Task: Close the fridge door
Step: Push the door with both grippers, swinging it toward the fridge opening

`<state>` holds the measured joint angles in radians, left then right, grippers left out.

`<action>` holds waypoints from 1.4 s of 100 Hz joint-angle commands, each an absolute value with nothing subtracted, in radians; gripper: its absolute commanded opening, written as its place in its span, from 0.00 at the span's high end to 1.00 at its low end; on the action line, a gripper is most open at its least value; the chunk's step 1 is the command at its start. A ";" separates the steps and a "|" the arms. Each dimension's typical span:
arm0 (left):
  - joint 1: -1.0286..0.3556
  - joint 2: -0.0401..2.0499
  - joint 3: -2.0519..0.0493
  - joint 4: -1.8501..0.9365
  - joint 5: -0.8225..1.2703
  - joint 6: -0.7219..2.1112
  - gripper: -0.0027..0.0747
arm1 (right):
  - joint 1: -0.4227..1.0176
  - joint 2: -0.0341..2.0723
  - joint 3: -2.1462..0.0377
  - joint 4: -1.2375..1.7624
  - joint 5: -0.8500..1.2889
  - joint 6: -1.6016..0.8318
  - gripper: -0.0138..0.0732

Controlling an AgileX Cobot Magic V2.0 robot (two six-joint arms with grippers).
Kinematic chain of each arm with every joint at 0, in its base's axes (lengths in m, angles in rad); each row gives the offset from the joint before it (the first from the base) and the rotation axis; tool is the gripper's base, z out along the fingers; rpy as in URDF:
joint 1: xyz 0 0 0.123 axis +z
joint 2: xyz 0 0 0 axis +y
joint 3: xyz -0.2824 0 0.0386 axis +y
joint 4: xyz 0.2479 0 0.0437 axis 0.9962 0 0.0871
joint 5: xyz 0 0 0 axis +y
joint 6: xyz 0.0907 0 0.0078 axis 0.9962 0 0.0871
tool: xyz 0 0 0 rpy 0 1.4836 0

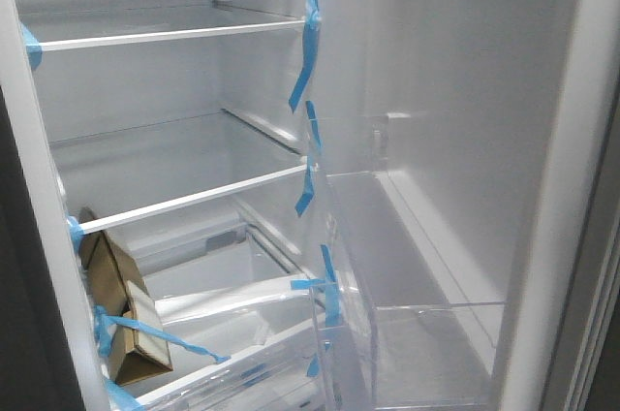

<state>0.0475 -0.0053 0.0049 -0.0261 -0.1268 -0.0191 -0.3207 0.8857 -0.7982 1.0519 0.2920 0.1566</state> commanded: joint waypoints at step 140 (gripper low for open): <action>0.041 -0.024 0.040 -0.030 -0.200 -0.023 0.99 | -0.070 1.146 -1.070 1.415 0.613 0.017 0.89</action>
<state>0.0475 -0.0053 0.0049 -0.0261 -0.1268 -0.0191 -0.1213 1.1480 -1.0099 1.3569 0.6175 0.0440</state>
